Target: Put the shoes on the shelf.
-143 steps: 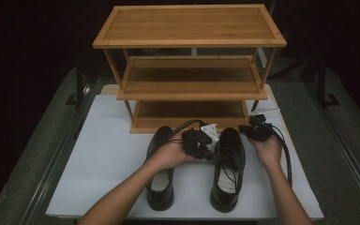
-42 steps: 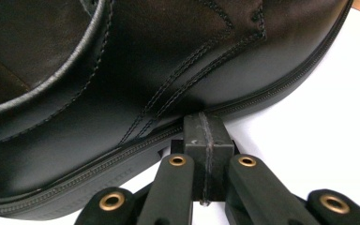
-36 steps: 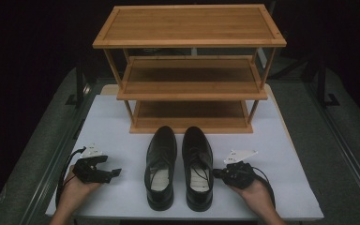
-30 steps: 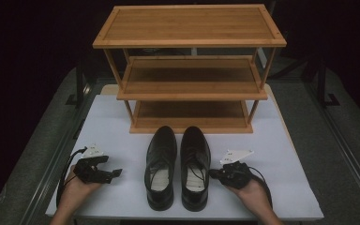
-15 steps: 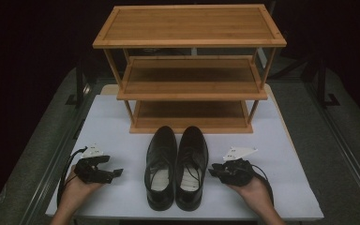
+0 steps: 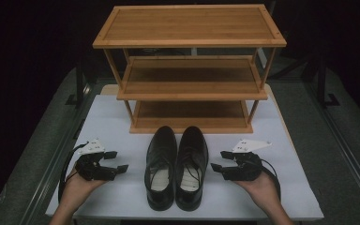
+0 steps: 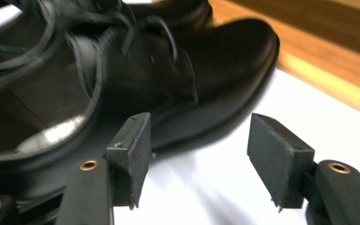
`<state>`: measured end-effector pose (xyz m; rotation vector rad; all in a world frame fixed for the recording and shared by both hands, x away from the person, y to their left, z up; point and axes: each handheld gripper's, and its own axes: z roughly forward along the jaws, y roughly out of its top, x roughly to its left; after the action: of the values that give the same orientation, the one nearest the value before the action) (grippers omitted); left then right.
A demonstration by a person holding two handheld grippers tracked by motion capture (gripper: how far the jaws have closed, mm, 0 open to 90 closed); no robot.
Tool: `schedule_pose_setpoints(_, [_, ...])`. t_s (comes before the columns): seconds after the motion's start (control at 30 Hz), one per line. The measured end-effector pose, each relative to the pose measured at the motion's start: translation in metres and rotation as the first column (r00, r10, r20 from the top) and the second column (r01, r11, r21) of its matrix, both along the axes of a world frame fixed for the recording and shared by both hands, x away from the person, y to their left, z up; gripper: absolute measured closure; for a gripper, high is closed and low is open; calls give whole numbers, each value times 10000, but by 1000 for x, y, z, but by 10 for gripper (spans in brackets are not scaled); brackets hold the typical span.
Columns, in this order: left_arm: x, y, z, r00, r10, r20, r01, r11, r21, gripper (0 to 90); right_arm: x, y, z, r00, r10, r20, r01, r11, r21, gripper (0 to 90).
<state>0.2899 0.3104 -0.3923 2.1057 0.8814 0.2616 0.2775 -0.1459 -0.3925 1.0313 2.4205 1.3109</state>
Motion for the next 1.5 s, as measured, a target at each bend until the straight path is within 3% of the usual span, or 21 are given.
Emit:
schedule_pose_setpoints(0.27, [1,-24,24,9967,-717,370,729,9968,-331,258,0,15,20,9987,478,174,-485,9980,400,378])
schedule_pose_setpoints(0.57, [11,-54,33,9877,-1457,572,1477,9885,-323,258,6,37,21,9952,967,155,-973,9943,429,377])
schedule_pose_setpoints(0.77, [18,-70,33,9830,-1717,649,1738,9843,-296,258,13,50,18,9938,1109,63,-1111,9935,260,377])
schedule_pose_setpoints(1.03, [23,-86,28,9782,-1992,581,2008,9794,-227,258,18,52,15,9953,971,62,-973,9946,373,377])
schedule_pose_setpoints(1.2, [24,-88,23,9802,-1913,506,1926,9810,-226,261,19,51,11,9962,871,44,-872,9961,148,378])
schedule_pose_setpoints(1.5, [19,-91,14,9765,-2123,381,2126,9771,-29,315,18,55,3,9958,904,-126,-905,9959,-19,383])
